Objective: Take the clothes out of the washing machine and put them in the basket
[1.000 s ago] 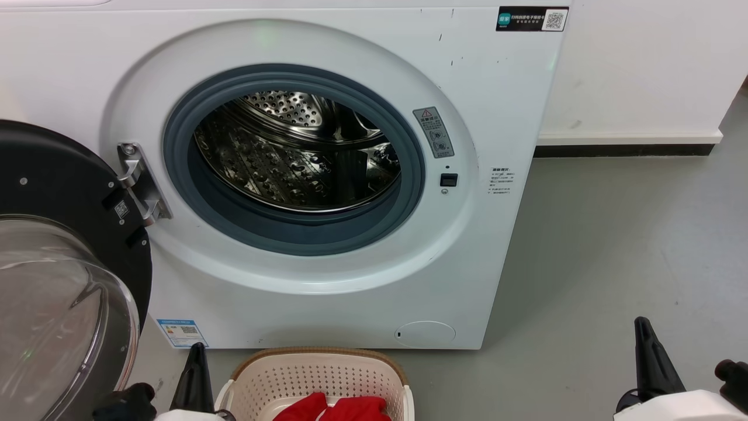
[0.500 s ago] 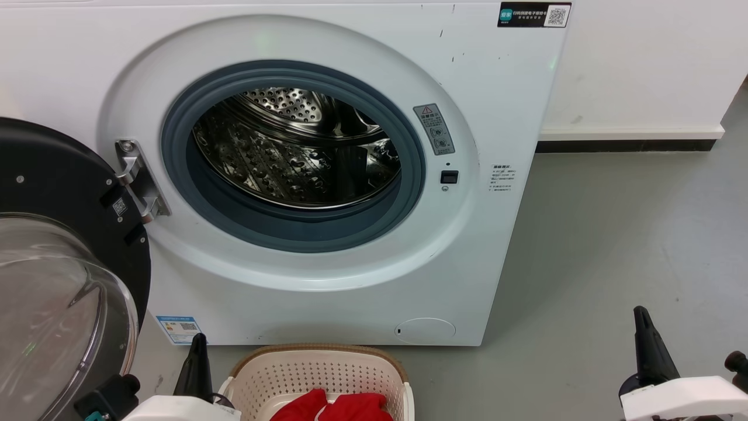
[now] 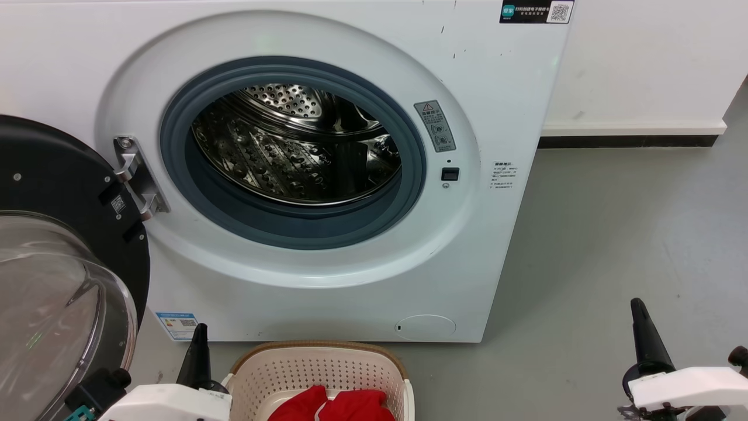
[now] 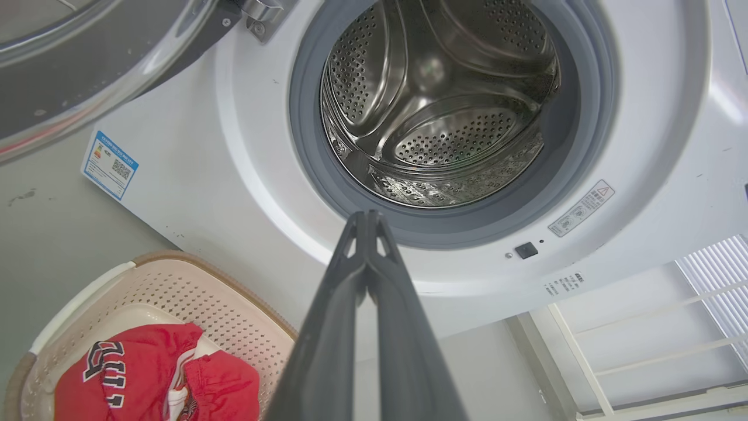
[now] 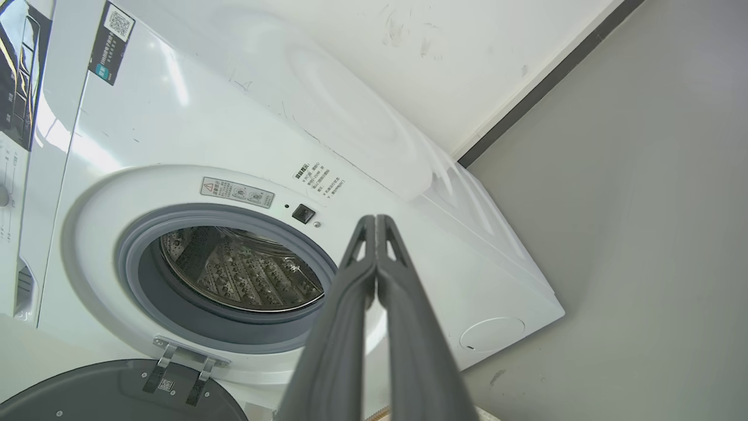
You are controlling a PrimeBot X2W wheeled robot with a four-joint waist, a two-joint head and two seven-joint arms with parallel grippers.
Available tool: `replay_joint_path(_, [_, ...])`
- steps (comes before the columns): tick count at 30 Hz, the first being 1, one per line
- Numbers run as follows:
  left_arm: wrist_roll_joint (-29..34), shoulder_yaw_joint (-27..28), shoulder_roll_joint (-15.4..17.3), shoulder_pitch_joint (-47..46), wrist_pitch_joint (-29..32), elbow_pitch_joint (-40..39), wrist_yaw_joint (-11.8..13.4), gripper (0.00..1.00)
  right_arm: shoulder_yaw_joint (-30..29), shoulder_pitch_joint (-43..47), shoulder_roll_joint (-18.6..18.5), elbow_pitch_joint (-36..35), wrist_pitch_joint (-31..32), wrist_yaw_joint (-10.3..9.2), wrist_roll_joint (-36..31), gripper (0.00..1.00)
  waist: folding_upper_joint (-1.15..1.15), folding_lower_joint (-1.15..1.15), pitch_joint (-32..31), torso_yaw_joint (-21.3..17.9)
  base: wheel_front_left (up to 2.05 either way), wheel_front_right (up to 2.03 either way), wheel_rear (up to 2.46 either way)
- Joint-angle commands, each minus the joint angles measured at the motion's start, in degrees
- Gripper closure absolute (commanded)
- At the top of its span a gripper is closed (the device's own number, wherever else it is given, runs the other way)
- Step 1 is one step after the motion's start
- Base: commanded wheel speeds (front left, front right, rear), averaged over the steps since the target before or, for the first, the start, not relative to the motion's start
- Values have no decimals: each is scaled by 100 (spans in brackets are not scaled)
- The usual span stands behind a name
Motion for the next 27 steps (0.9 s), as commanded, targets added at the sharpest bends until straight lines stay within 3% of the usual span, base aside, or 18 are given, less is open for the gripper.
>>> replay_joint_path(1, [-241, 32, 7, -157, 48, -19, -54, 100, 0, -185, -27, -26, 59, 1, 237, 100, 0, 0, 9, 1, 0, 0, 0])
replay_joint_path(27, [-2129, 178, -6, -508, 498, 193, -299, 100, -3, -445, -34, 112, 504, 0, 2079, 100, 0, 0, 129, 16, 0, 0, 0])
